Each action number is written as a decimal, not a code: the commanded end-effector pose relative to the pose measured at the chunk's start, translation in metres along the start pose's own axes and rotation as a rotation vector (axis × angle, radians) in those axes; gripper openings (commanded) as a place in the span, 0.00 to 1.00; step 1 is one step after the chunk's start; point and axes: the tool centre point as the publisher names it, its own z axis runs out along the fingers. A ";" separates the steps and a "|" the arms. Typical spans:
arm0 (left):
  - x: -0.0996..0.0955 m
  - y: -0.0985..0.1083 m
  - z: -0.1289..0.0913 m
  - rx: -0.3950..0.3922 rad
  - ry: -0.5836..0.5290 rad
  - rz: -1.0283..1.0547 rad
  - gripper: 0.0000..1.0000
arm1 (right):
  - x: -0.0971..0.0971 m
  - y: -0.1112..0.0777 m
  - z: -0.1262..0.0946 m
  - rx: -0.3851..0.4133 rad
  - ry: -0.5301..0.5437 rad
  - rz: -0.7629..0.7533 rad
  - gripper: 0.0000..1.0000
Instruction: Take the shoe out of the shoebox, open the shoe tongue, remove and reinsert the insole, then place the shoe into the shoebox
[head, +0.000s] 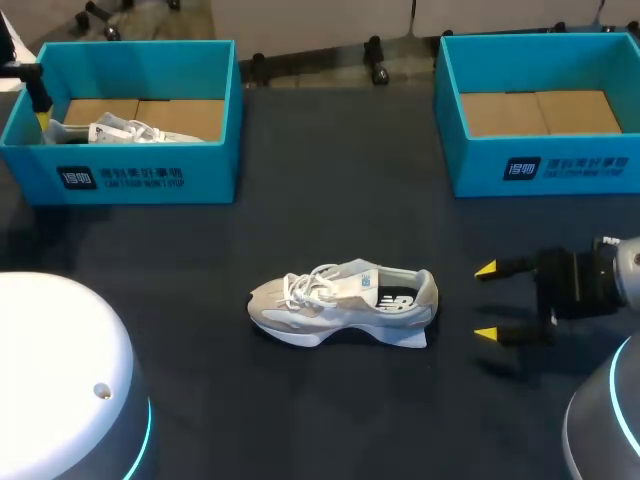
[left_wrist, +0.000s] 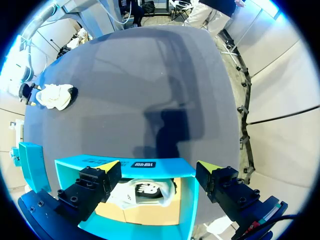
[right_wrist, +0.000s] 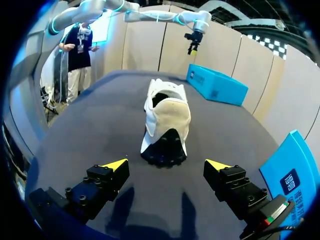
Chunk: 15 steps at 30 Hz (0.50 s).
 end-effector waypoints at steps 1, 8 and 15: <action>0.000 -0.001 0.000 -0.003 0.001 0.001 1.00 | 0.000 0.001 0.000 0.004 0.000 0.000 1.00; 0.000 -0.001 0.000 -0.003 0.001 0.001 1.00 | 0.000 0.001 0.000 0.004 0.000 0.000 1.00; 0.000 -0.001 0.000 -0.003 0.001 0.001 1.00 | -0.005 0.002 0.008 -0.021 -0.040 0.041 1.00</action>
